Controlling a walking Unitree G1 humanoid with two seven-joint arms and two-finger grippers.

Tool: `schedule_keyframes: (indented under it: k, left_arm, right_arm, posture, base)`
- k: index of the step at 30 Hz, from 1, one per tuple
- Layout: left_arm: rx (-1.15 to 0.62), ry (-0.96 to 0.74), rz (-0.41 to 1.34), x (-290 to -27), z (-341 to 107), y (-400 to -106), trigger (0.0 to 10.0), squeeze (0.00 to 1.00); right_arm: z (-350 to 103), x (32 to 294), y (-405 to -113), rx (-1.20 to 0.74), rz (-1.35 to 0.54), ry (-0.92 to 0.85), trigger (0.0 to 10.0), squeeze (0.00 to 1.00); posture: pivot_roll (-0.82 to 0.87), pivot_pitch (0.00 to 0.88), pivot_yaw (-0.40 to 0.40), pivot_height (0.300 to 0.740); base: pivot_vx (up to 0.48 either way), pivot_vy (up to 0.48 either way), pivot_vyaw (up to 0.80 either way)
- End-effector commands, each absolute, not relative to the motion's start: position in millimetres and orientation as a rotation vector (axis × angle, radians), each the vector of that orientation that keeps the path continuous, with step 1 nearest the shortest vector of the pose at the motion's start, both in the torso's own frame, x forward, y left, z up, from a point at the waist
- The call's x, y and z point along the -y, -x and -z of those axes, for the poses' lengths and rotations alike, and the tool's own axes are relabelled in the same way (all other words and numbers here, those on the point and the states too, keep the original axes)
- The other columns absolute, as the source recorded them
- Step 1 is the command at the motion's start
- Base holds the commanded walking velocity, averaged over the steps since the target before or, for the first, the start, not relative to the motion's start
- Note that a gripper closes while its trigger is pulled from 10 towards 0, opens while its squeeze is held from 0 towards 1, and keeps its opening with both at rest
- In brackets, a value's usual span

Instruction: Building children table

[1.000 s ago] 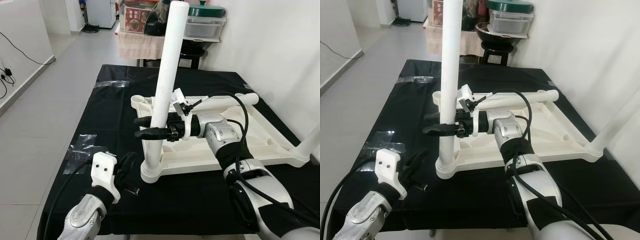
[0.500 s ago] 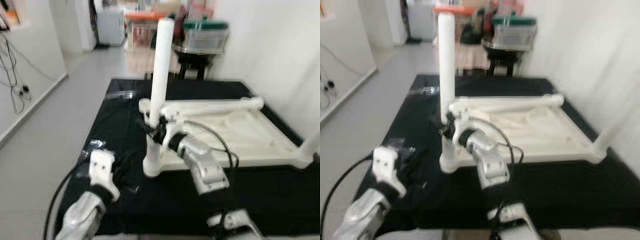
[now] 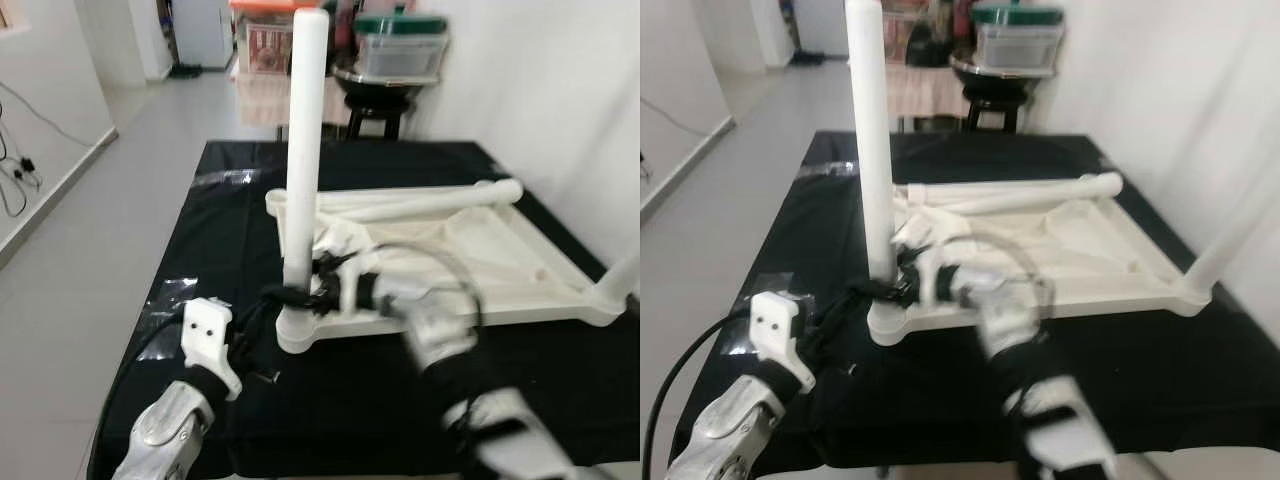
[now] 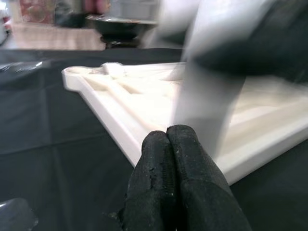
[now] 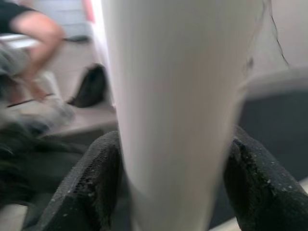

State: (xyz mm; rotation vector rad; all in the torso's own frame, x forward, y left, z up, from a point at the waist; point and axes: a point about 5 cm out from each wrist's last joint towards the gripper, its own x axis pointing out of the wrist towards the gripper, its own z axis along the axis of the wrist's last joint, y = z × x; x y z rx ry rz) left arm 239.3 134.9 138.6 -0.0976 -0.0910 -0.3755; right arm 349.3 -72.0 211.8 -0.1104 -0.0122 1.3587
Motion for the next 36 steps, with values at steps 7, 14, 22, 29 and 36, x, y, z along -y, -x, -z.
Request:
schedule_keyframes:
  k: [7,14,22,29,36]
  left_arm:
    - [0.078,0.098,0.382,-133,-136,-236,10.0,0.00]
    - [0.075,0.099,0.384,-130,-136,-234,10.0,0.00]
    - [0.075,0.100,0.383,-128,-136,-234,10.0,0.00]
    - [0.077,0.102,0.382,-128,-136,-234,10.0,0.00]
    - [0.068,0.093,0.390,-135,-135,-236,10.0,0.00]
  right_arm:
    - [-217,78,-363,-0.007,-1.480,-0.047,10.0,0.00]
    - [-223,83,-365,-0.020,-1.582,-0.103,0.0,0.00]
    - [-225,93,-368,-0.017,-1.579,-0.099,0.0,0.00]
    - [-205,94,-364,-0.009,-1.468,-0.027,0.0,0.00]
    - [-147,81,-335,-0.101,-0.658,0.211,0.0,0.00]
  posture:
    - [0.08,0.000,-0.102,0.740]
    - [0.10,0.000,-0.109,0.740]
    - [0.09,0.000,-0.110,0.740]
    - [0.09,0.000,-0.115,0.740]
    - [0.02,0.000,-0.064,0.740]
  base:
    - [0.000,0.000,0.00]
    - [0.000,0.000,0.00]
    - [0.000,0.000,0.00]
    - [0.000,0.000,0.00]
    - [0.000,0.000,0.00]
